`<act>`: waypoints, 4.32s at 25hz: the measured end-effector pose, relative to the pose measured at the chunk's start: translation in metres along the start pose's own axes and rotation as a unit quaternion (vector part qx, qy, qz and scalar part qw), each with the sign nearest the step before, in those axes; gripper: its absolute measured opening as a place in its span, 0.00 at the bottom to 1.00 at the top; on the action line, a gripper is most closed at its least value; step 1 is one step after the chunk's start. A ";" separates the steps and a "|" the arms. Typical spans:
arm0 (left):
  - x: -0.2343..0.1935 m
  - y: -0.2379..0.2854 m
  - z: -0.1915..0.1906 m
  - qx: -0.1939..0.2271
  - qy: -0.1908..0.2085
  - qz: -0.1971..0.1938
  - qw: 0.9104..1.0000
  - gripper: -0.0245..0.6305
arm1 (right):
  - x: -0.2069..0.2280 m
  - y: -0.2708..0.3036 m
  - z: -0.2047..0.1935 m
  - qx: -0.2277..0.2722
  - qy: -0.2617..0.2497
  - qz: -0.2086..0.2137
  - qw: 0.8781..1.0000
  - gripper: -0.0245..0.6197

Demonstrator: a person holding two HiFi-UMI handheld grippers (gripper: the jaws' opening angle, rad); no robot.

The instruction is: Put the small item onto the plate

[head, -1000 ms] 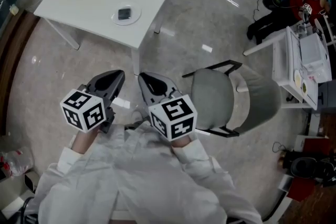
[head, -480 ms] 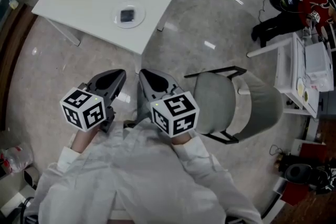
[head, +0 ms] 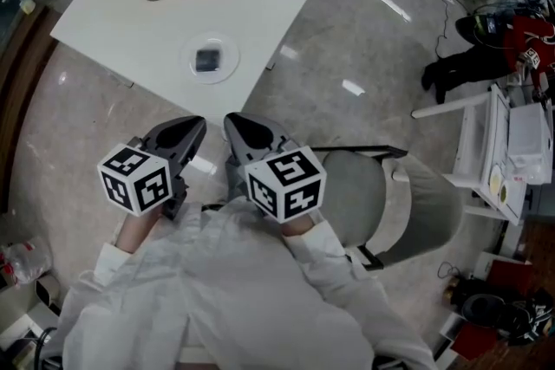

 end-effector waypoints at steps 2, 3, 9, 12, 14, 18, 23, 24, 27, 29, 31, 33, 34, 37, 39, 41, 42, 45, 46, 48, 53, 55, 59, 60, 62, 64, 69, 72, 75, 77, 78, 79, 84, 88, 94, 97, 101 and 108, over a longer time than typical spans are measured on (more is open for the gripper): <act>-0.005 0.013 0.013 0.007 -0.008 0.001 1.000 0.05 | 0.016 0.010 0.009 0.000 -0.004 0.007 1.000 0.06; -0.008 0.020 0.018 0.010 -0.011 0.004 1.000 0.05 | 0.024 0.014 0.012 -0.002 -0.007 0.010 1.000 0.06; -0.019 0.052 0.049 0.024 -0.027 0.019 0.999 0.05 | 0.066 0.036 0.031 -0.013 -0.028 0.026 0.999 0.06; -0.026 0.066 0.061 0.031 -0.031 0.028 0.999 0.05 | 0.079 0.049 0.039 -0.017 -0.036 0.041 0.998 0.06; -0.031 0.073 0.064 0.036 -0.037 0.032 0.998 0.05 | 0.088 0.057 0.039 -0.022 -0.042 0.048 0.998 0.06; -0.042 0.083 0.066 0.042 -0.053 0.043 0.997 0.05 | 0.104 0.070 0.042 -0.021 -0.042 0.049 0.998 0.06; -0.053 0.078 0.063 0.050 -0.073 0.061 0.994 0.05 | 0.104 0.075 0.042 -0.021 -0.046 0.053 0.997 0.06; -0.055 0.078 0.064 0.052 -0.075 0.064 0.994 0.05 | 0.105 0.076 0.041 -0.023 -0.045 0.055 0.997 0.06; -0.059 0.075 0.065 0.052 -0.079 0.071 0.993 0.05 | 0.105 0.082 0.040 -0.032 -0.042 0.059 0.997 0.06; -0.063 0.074 0.064 0.046 -0.084 0.072 0.993 0.05 | 0.104 0.087 0.040 -0.037 -0.041 0.064 0.996 0.06; -0.065 0.074 0.064 0.043 -0.093 0.062 0.993 0.05 | 0.102 0.093 0.040 -0.042 -0.043 0.070 0.996 0.06; -0.068 0.075 0.067 0.043 -0.098 0.056 0.993 0.05 | 0.099 0.099 0.039 -0.046 -0.046 0.076 0.995 0.06; -0.070 0.075 0.068 0.042 -0.097 0.056 0.993 0.05 | 0.098 0.102 0.040 -0.047 -0.046 0.078 0.995 0.06; -0.080 0.073 0.076 0.035 -0.095 0.058 0.993 0.05 | 0.098 0.112 0.043 -0.047 -0.042 0.078 0.995 0.06; -0.088 0.069 0.084 0.030 -0.094 0.062 0.993 0.05 | 0.099 0.121 0.047 -0.046 -0.034 0.079 0.995 0.06; -0.098 0.065 0.090 0.026 -0.095 0.069 0.993 0.05 | 0.099 0.128 0.050 -0.046 -0.025 0.079 0.995 0.06; -0.102 0.063 0.093 0.024 -0.096 0.072 0.992 0.05 | 0.100 0.131 0.050 -0.047 -0.020 0.077 0.996 0.06; -0.112 0.060 0.098 0.014 -0.101 0.074 0.992 0.05 | 0.100 0.139 0.051 -0.049 -0.009 0.069 0.996 0.06; -0.114 0.061 0.099 0.010 -0.103 0.074 0.992 0.05 | 0.101 0.141 0.051 -0.050 -0.006 0.068 0.996 0.06; -0.119 0.062 0.099 0.001 -0.106 0.077 0.991 0.05 | 0.102 0.144 0.051 -0.051 0.000 0.067 0.996 0.06; -0.133 0.065 0.099 -0.017 -0.099 0.088 0.991 0.06 | 0.105 0.151 0.048 -0.057 0.012 0.062 0.996 0.06; -0.137 0.066 0.099 -0.016 -0.102 0.087 0.991 0.06 | 0.108 0.151 0.046 -0.062 0.016 0.056 0.996 0.06; -0.144 0.065 0.098 -0.010 -0.114 0.089 0.989 0.06 | 0.114 0.150 0.040 -0.073 0.022 0.054 0.996 0.06; -0.146 0.066 0.098 -0.011 -0.118 0.091 0.989 0.06 | 0.116 0.150 0.039 -0.077 0.023 0.052 0.995 0.06; -0.150 0.067 0.097 -0.015 -0.125 0.093 0.988 0.06 | 0.120 0.150 0.036 -0.084 0.023 0.045 0.995 0.06; -0.154 0.067 0.094 -0.022 -0.125 0.097 0.987 0.06 | 0.122 0.150 0.033 -0.087 0.025 0.038 0.995 0.06; -0.167 0.071 0.085 -0.040 -0.122 0.117 0.985 0.06 | 0.130 0.151 0.025 -0.089 0.035 0.019 0.995 0.07; -0.170 0.073 0.083 -0.040 -0.129 0.115 0.984 0.06 | 0.132 0.151 0.020 -0.098 0.040 0.010 0.994 0.07; -0.173 0.075 0.083 -0.040 -0.133 0.112 0.984 0.06 | 0.133 0.150 0.013 -0.110 0.042 0.008 0.993 0.07; -0.176 0.078 0.081 -0.044 -0.133 0.114 0.983 0.06 | 0.136 0.149 0.008 -0.119 0.045 0.007 0.992 0.09; -0.177 0.079 0.080 -0.049 -0.134 0.116 0.983 0.06 | 0.138 0.148 0.005 -0.123 0.047 0.006 0.991 0.12; -0.179 0.081 0.077 -0.055 -0.135 0.118 0.982 0.06 | 0.139 0.148 0.002 -0.126 0.050 0.005 0.991 0.14; -0.185 0.084 0.065 -0.077 -0.152 0.125 0.977 0.17 | 0.142 0.149 -0.008 -0.143 0.054 0.004 0.988 0.17; -0.191 0.089 0.059 -0.089 -0.159 0.132 0.974 0.20 | 0.148 0.150 -0.016 -0.153 0.057 -0.005 0.987 0.18; -0.198 0.094 0.051 -0.098 -0.180 0.135 0.969 0.20 | 0.153 0.151 -0.029 -0.169 0.072 -0.021 0.983 0.20; -0.200 0.096 0.049 -0.102 -0.189 0.131 0.968 0.20 | 0.154 0.153 -0.035 -0.175 0.082 -0.029 0.981 0.22; -0.204 0.098 0.045 -0.107 -0.199 0.135 0.965 0.20 | 0.152 0.156 -0.045 -0.184 0.095 -0.043 0.977 0.22; -0.203 0.101 0.044 -0.105 -0.209 0.139 0.962 0.20 | 0.154 0.159 -0.057 -0.200 0.122 -0.042 0.971 0.22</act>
Point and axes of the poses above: the fingertips, and each gripper's own axes: y forward along the fingers, x to its right, z out of its top, the point moved 3 cm from there along -y, backward along the fingers, and after that the axes turned 11 degrees about -y, right-handed, at the moved point
